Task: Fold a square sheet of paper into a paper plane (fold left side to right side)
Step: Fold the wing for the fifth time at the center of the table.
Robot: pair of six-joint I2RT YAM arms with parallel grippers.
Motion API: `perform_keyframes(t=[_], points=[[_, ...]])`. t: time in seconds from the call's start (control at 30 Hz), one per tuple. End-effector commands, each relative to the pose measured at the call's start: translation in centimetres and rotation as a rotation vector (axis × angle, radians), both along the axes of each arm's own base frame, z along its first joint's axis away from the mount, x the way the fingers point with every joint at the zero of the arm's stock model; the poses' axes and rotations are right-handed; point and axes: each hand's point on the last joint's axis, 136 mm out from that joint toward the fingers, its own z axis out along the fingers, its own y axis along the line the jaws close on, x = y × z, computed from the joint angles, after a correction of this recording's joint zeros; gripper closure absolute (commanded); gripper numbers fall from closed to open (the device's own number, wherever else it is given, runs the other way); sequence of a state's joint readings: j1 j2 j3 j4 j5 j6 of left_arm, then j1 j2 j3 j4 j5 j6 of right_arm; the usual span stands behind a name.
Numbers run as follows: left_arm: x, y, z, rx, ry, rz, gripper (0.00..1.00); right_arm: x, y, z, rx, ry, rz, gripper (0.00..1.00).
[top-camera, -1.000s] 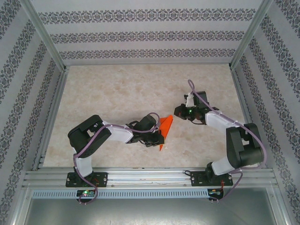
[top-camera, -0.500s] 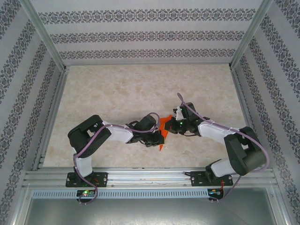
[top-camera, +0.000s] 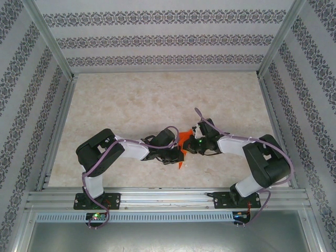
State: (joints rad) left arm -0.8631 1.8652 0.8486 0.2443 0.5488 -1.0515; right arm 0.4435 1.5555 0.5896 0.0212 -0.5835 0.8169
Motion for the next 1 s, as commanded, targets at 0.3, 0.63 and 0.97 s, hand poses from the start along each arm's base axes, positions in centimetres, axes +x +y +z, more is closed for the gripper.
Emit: perform_keyframes(t=[0.3, 0.63, 0.97], points=[[-2.6, 2.5, -3.0, 0.143, 0.078, -0.018, 1.0, -2.4, -1.5, -4.5, -0.094, 0.124, 0.0, 1.0], [-0.7, 0.1, 2.8, -0.024, 0.005, -0.011, 0.93, -3.5, -2.4, -5.7, -0.115, 0.167, 0.001, 1.0], [-1.5, 0.8, 4.6, -0.029, 0.012, -0.035, 0.92, -3.6, -2.7, -5.7, -0.128, 0.164, 0.005, 1.0]])
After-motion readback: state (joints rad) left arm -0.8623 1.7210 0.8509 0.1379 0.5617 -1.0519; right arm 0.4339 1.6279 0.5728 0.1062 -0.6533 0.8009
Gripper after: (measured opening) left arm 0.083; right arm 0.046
